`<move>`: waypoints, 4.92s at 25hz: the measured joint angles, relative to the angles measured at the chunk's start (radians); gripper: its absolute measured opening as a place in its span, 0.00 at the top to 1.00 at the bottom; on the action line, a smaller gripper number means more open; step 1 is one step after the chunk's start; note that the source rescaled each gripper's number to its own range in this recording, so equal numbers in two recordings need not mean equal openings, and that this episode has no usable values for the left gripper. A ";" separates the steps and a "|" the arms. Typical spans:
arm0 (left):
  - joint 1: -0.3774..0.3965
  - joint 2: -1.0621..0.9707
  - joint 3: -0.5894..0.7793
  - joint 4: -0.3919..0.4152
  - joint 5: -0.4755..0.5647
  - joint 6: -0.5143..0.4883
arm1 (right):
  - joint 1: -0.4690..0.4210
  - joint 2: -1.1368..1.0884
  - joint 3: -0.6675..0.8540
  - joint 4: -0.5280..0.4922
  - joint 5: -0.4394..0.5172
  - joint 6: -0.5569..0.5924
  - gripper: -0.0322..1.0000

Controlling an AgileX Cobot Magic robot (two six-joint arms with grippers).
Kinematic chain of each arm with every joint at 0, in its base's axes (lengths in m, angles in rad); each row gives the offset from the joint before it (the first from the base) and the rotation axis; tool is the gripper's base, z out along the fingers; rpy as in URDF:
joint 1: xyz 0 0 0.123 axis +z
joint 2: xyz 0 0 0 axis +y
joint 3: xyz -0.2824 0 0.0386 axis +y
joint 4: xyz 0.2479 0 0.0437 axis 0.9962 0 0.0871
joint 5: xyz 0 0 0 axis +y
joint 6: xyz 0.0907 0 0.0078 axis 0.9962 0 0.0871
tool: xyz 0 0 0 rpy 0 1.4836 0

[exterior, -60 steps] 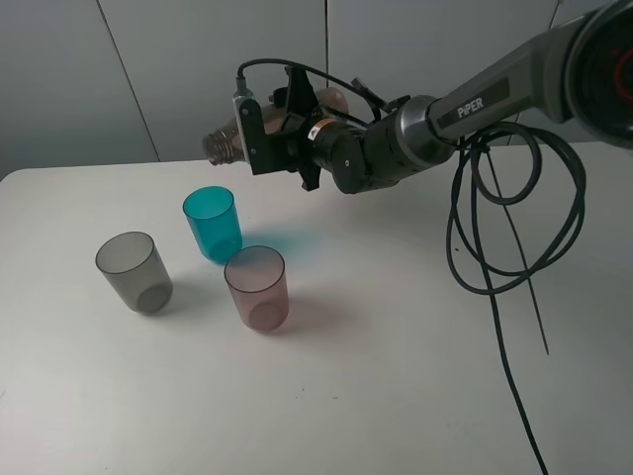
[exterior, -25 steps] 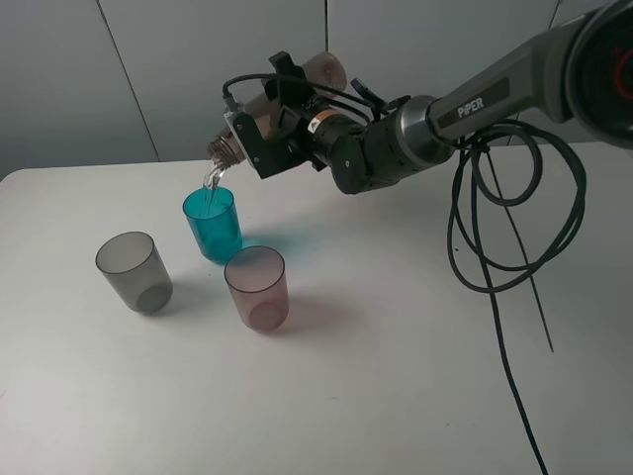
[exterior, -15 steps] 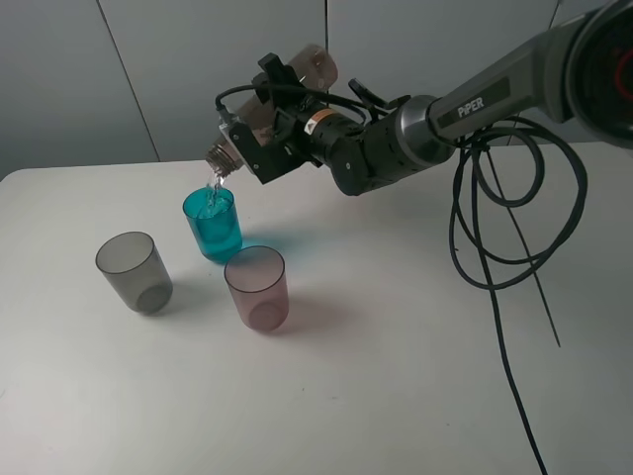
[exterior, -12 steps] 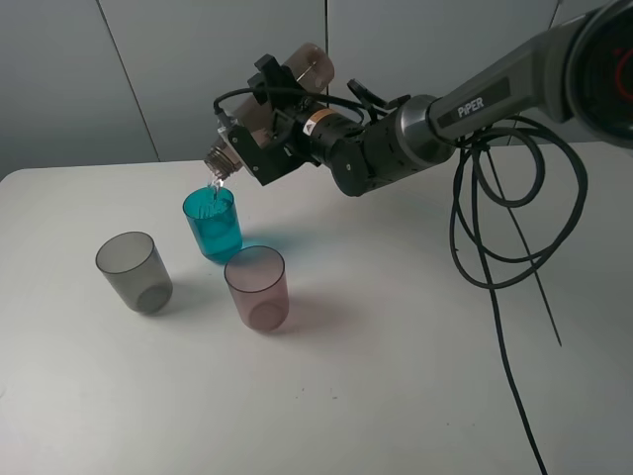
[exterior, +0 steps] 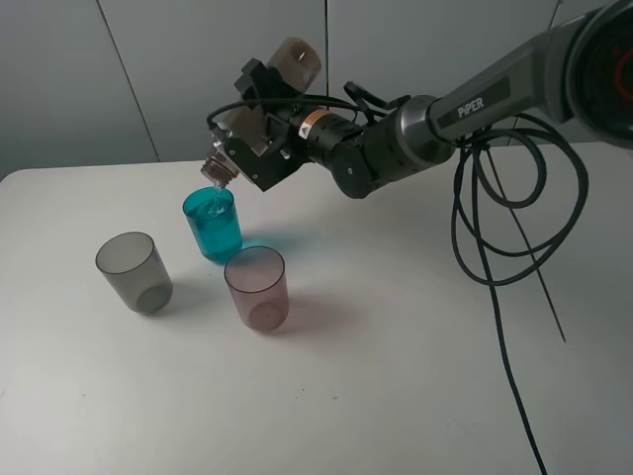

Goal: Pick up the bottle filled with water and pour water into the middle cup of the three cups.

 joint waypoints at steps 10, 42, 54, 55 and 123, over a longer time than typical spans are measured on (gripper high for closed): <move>0.000 0.000 0.000 0.000 0.000 0.000 | 0.000 0.000 0.000 -0.063 -0.034 -0.002 0.97; 0.000 0.000 0.000 0.000 0.000 0.000 | -0.214 -0.277 0.416 -0.259 0.003 2.072 0.97; 0.000 0.000 0.000 0.000 0.000 0.000 | -0.249 -0.166 0.372 -0.323 -0.083 2.250 0.97; 0.000 0.000 0.000 0.000 0.000 0.000 | -0.249 -0.143 0.363 -0.325 -0.083 2.248 0.97; 0.000 0.000 0.000 0.000 0.000 0.000 | -0.284 -0.300 0.639 -0.283 0.036 2.058 0.10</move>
